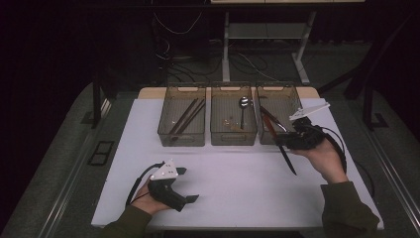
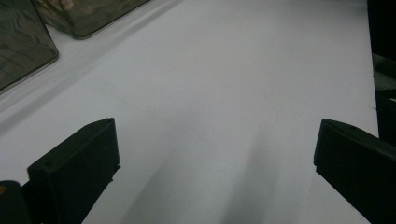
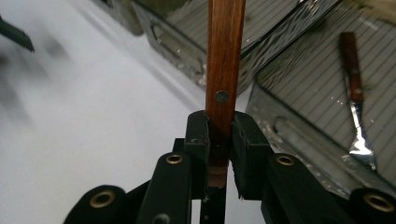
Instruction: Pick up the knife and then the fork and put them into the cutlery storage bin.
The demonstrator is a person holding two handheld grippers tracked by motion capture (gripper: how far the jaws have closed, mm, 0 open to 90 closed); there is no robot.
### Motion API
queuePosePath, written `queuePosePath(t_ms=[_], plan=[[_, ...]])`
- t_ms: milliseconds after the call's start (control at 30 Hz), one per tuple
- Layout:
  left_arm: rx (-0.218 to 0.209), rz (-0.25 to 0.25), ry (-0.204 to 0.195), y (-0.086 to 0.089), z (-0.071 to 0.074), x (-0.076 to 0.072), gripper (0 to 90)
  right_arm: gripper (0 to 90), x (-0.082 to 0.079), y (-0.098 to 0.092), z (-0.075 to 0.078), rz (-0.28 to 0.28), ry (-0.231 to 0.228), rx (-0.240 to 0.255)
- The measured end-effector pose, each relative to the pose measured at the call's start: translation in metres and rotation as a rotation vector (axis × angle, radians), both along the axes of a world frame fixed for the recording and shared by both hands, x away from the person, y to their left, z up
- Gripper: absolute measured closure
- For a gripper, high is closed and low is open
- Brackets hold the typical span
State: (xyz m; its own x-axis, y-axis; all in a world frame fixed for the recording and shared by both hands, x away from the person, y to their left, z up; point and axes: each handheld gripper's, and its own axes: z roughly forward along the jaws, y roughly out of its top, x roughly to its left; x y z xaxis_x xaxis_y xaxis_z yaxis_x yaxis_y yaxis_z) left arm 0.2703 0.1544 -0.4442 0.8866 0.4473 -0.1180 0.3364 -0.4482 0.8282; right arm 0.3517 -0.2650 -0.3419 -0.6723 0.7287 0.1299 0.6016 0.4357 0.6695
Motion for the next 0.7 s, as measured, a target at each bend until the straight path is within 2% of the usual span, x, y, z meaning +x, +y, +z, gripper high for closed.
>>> queuePosePath(t_ms=[367,533,700], plan=[[-0.004,0.001,0.002,0.0,0.0,0.0,0.0,77.7,0.02,-0.021,0.026,-0.088,-0.091,0.064],[-0.01,0.003,0.001,0.0,0.0,0.0,0.0,77.6,0.032,-0.023,0.046,-0.129,-0.138,0.07],[-0.011,-0.002,0.002,0.0,0.0,0.0,0.0,77.6,0.046,-0.023,0.058,-0.16,-0.177,0.073]])
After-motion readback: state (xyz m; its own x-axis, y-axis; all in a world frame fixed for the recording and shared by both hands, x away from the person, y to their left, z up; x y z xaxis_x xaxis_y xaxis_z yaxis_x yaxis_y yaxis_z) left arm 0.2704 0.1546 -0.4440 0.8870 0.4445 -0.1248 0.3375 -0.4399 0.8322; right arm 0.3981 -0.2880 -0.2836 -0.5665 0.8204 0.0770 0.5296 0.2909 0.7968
